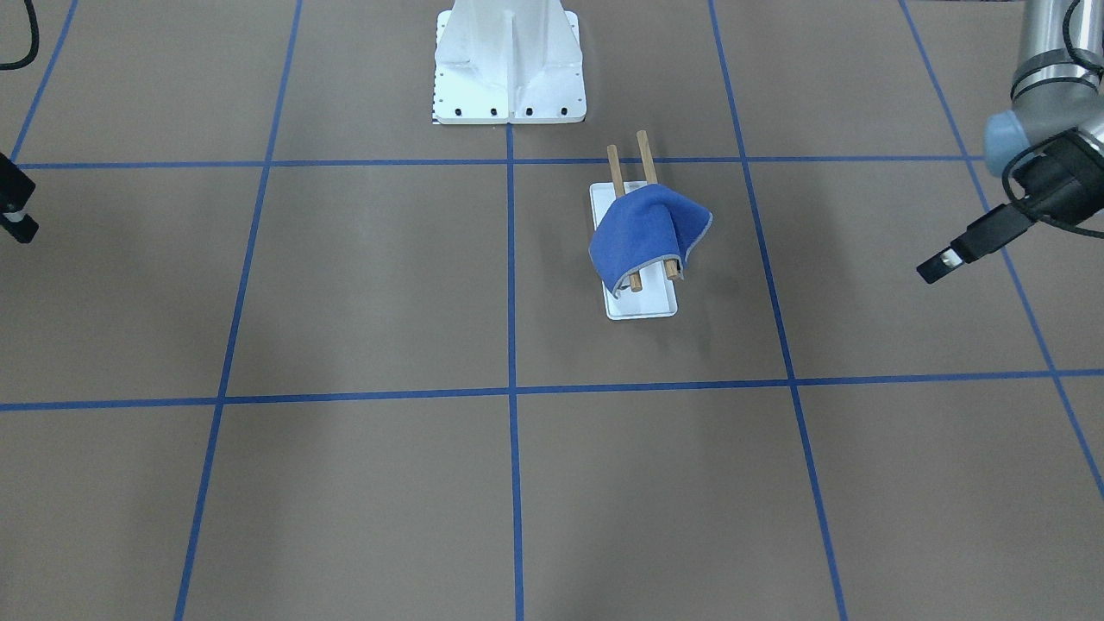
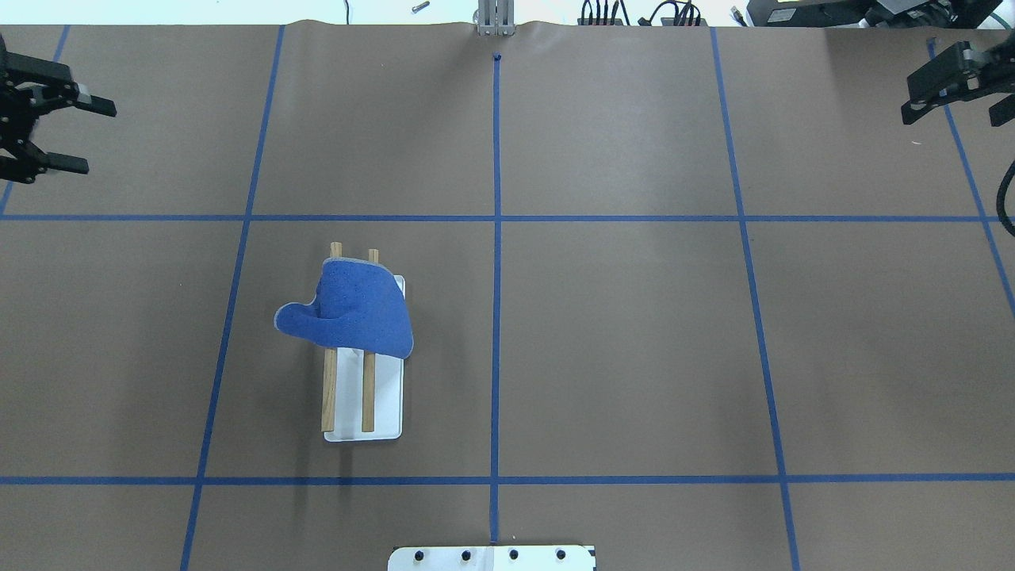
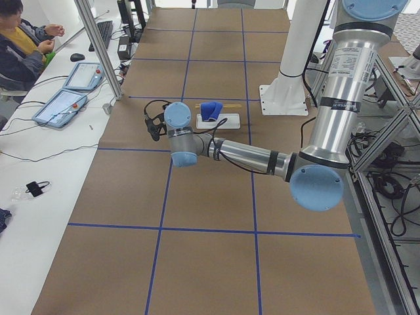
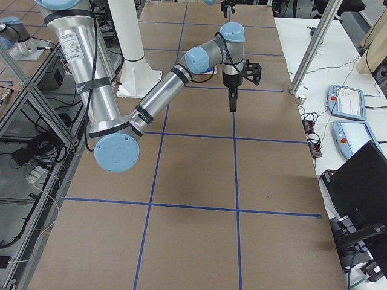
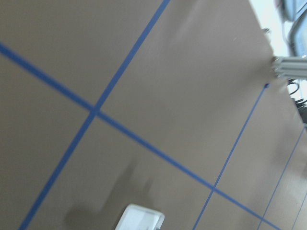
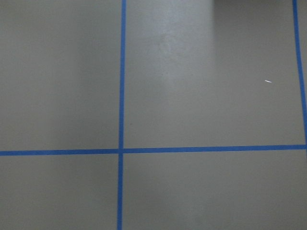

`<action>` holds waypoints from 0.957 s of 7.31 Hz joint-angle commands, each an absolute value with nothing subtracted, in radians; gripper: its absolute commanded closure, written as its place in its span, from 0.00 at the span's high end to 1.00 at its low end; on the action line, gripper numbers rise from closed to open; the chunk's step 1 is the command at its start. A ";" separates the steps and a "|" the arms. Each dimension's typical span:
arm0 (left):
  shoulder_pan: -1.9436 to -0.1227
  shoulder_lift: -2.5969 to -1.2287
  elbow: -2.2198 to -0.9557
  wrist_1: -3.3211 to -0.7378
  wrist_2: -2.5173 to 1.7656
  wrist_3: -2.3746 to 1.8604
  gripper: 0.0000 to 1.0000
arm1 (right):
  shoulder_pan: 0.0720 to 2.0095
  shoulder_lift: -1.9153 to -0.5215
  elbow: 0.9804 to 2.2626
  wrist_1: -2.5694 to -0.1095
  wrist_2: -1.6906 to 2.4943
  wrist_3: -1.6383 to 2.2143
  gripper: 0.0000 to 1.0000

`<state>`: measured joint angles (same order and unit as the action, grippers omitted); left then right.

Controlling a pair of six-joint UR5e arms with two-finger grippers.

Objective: Hang towel on rack

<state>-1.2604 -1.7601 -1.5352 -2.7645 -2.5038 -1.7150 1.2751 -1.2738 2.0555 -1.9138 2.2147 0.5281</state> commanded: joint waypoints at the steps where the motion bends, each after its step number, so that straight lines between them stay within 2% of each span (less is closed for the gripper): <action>1: -1.350 -1.756 -1.455 -2.757 -2.464 -1.376 0.97 | 1.363 -1.288 1.958 -1.913 2.235 0.360 1.00; 4: -1.404 -1.656 -1.443 -2.551 -2.273 -0.679 0.97 | 1.425 -1.312 1.892 -1.905 2.243 0.227 1.00; 7: -1.479 -1.654 -1.445 -2.305 -2.220 -0.267 0.98 | 1.476 -1.325 1.820 -1.902 2.241 0.116 1.00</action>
